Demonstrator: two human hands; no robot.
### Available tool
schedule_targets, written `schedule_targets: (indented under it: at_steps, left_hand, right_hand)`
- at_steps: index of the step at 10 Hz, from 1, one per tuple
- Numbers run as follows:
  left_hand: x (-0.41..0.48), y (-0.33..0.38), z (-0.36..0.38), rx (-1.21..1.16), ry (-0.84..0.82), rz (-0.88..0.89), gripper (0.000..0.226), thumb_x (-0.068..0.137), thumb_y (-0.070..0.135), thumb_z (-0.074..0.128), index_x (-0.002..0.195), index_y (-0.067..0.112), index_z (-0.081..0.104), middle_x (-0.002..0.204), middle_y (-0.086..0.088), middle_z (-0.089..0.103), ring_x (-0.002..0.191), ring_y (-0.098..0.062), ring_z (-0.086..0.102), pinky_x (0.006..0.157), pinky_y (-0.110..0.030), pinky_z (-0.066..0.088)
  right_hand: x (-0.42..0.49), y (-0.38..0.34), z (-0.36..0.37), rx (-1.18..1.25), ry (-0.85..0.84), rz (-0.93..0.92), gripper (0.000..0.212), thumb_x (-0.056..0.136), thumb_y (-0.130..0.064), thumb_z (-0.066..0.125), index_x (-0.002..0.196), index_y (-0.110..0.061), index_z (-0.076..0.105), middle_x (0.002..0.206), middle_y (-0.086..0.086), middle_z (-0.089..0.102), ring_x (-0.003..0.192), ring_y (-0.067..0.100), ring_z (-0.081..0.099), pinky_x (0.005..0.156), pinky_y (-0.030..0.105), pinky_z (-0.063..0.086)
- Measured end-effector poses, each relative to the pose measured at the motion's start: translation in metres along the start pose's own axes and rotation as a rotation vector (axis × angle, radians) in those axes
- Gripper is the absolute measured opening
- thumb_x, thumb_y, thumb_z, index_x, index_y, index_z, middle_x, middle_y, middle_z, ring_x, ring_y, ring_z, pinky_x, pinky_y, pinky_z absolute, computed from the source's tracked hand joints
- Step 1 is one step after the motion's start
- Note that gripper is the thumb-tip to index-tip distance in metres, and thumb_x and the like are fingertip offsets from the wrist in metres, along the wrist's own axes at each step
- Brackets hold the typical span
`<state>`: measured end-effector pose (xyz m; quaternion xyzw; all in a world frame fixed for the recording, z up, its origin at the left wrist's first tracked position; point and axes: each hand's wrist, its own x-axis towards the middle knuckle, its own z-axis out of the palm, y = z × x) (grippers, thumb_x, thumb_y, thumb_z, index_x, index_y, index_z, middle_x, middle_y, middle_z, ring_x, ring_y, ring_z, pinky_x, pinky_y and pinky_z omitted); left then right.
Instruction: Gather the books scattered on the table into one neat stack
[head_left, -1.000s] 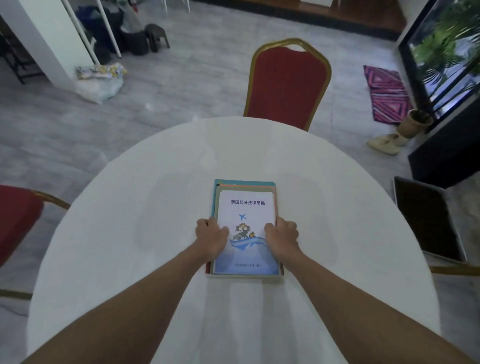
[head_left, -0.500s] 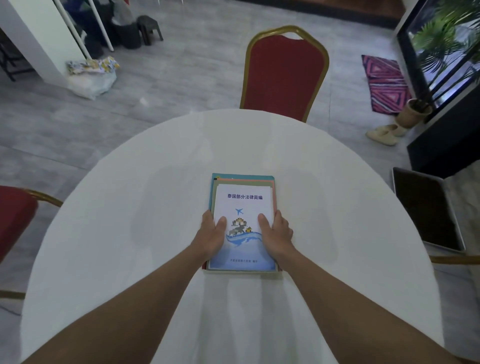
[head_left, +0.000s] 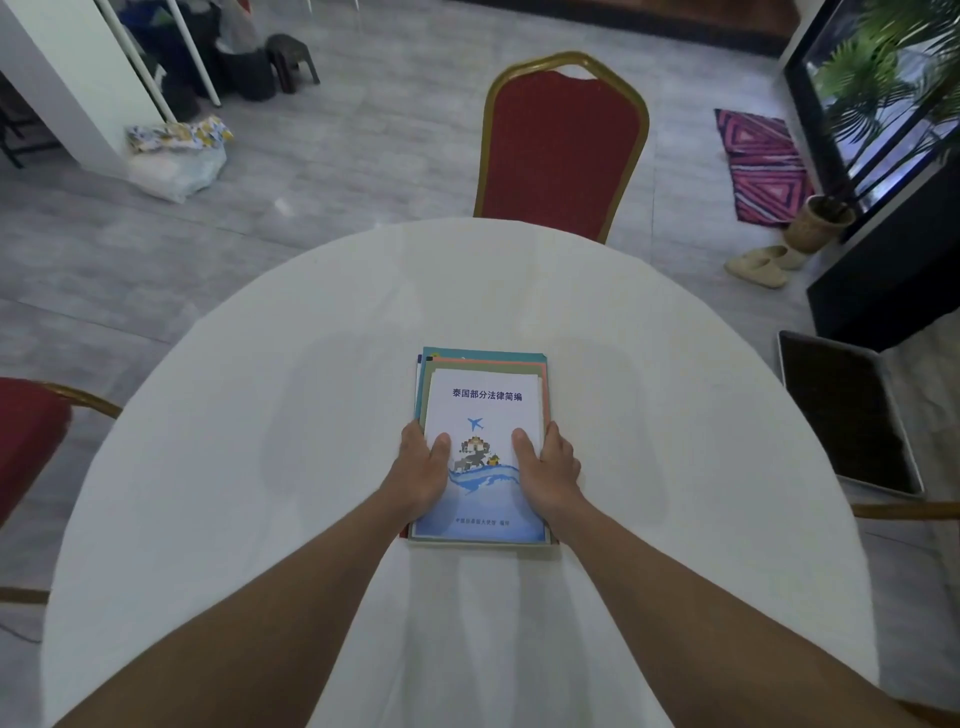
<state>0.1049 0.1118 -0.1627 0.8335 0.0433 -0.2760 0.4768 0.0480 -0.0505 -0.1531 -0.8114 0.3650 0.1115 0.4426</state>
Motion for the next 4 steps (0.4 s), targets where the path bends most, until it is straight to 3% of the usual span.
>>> schedule_targets:
  at_steps: [2,3,4]
  left_hand:
    - [0.009,0.005,-0.005,0.087,-0.031,-0.025,0.046,0.1,0.035,0.037,0.137,0.008,0.031,0.141,-0.012,0.044,0.125,-0.029,0.049,0.109,-0.047,0.042]
    - [0.003,0.023,-0.015,0.265,0.035,0.055,0.053,0.097,0.037,0.038,0.14,0.007,0.031,0.142,-0.015,0.043,0.128,-0.032,0.045,0.109,-0.049,0.039]
    - [-0.007,0.052,-0.028,0.422,0.068,0.197,0.059,0.099,0.037,0.037,0.147,0.003,0.027,0.15,-0.018,0.036,0.138,-0.034,0.036,0.114,-0.048,0.032]
  right_hand:
    - [-0.001,-0.008,-0.016,0.004,-0.085,-0.007,0.081,0.097,-0.062,0.037,0.158,-0.012,0.019,0.164,0.011,0.025,0.148,0.033,0.027,0.119,0.051,0.025]
    - [-0.008,-0.023,-0.034,0.014,-0.064,-0.037,0.081,0.098,-0.061,0.037,0.16,-0.012,0.016,0.166,0.009,0.02,0.151,0.03,0.023,0.122,0.049,0.021]
    - [-0.025,-0.045,-0.059,0.013,-0.026,-0.128,0.069,0.102,-0.052,0.039,0.157,-0.013,0.025,0.164,0.011,0.027,0.151,0.029,0.024,0.121,0.041,0.021]
